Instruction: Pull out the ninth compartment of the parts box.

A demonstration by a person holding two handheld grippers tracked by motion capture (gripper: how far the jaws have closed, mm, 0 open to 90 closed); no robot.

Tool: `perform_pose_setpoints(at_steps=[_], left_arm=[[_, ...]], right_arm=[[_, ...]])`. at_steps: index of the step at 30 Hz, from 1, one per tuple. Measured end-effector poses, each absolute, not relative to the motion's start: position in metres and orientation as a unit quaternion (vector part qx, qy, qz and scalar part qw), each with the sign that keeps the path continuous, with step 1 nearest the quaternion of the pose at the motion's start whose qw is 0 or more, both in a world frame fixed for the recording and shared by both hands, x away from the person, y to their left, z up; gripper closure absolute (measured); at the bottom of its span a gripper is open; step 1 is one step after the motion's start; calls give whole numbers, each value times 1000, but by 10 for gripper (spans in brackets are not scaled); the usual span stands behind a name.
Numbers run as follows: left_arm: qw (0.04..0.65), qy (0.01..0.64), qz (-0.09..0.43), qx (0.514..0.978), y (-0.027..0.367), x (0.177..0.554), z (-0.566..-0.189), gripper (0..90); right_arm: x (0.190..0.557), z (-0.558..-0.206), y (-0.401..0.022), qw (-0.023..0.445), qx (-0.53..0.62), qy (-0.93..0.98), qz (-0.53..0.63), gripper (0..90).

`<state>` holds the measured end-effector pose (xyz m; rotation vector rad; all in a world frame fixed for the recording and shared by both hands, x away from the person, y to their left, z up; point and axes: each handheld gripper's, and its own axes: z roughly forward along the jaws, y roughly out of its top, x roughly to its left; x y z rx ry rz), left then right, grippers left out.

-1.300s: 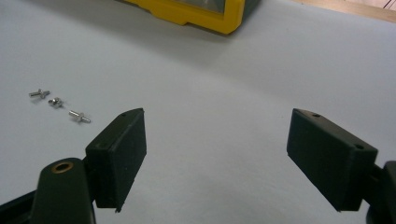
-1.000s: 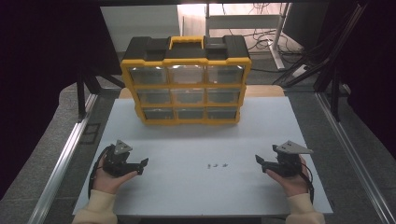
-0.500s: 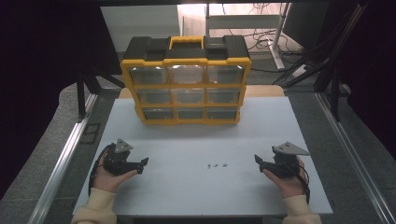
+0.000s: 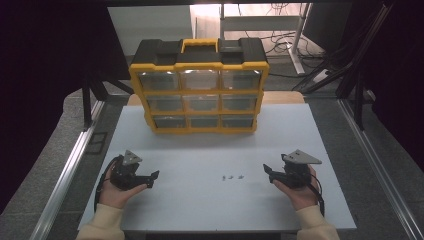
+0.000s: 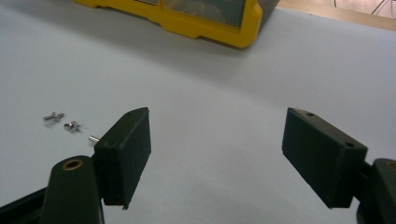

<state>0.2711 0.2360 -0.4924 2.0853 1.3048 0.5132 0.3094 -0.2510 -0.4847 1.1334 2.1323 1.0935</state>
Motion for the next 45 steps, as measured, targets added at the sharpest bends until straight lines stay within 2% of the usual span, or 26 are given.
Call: perform_pose_setpoints(at_steps=[25,39,45], left_arm=[[308,485,212,791,234,263,-480,116],[312,477,201,797,230,262,-479,114],[314,477,199,796,230,262,-482,114]], right_arm=[[303,-487,-214,241,405,776,419,224],[295,-493,-181,223,395,781,428,226],[291,-495,-173,233,397,780,425,228]])
